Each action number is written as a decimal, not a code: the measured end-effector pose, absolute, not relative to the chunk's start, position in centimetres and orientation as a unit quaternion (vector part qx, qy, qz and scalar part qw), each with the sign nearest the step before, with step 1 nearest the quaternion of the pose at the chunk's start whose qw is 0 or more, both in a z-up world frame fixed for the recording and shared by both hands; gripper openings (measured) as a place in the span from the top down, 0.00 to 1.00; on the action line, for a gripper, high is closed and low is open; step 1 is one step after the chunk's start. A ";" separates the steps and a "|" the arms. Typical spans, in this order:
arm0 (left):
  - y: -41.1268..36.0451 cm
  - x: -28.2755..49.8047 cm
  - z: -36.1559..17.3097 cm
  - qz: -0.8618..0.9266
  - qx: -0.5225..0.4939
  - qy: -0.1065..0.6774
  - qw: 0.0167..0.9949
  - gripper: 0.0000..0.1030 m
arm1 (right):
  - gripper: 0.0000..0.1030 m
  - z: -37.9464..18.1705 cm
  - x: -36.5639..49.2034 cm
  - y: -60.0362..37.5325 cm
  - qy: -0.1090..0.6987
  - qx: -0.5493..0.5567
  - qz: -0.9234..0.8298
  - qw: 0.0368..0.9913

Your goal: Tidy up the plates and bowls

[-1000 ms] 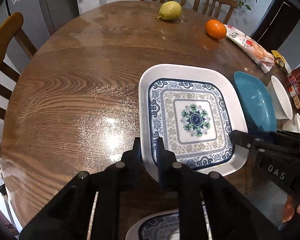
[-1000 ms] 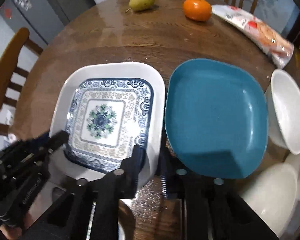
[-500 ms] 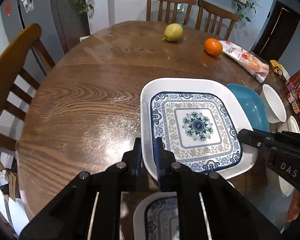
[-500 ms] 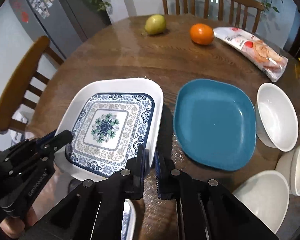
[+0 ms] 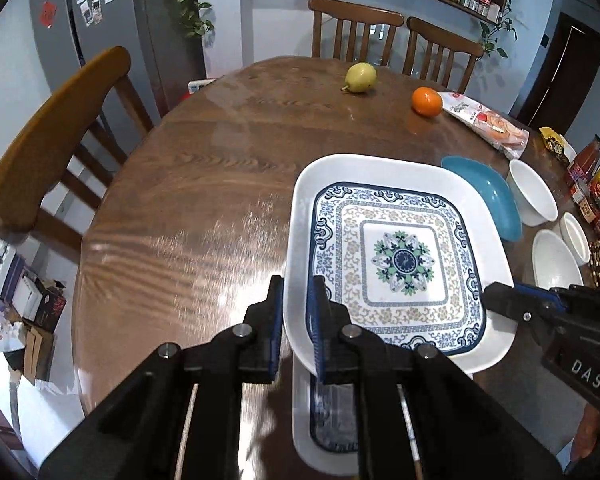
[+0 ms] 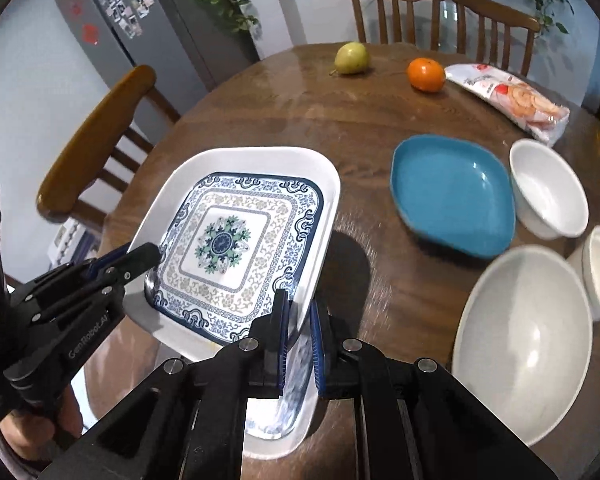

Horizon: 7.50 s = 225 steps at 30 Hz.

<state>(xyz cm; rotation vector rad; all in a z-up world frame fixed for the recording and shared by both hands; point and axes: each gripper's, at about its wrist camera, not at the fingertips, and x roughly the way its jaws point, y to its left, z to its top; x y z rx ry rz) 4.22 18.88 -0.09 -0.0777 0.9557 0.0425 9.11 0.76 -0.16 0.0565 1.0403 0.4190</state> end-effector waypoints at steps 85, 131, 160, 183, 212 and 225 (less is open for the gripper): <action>12.2 3.2 -0.1 -0.020 -0.010 0.458 0.889 0.01 | 0.50 1.9 4.9 -9.5 0.432 0.095 0.108 0.890; 3.7 22.1 -6.1 -0.079 -0.007 0.540 0.838 0.88 | 0.88 -5.9 22.7 -12.2 0.585 0.104 0.088 0.800; 9.5 9.5 2.7 -0.030 -0.010 0.409 0.912 0.89 | 0.92 3.2 11.3 -6.9 0.467 0.067 0.186 0.862; 15.4 4.1 0.6 0.033 -0.014 0.422 0.906 0.89 | 0.91 0.5 7.4 0.1 0.495 0.037 0.248 0.832; 16.2 4.4 -3.7 0.038 -0.009 0.482 0.875 0.88 | 0.90 -3.2 7.5 2.0 0.544 0.020 0.239 0.804; 16.3 4.7 -4.0 0.041 -0.016 0.489 0.871 0.73 | 0.89 -2.6 7.6 1.8 0.527 0.008 0.219 0.821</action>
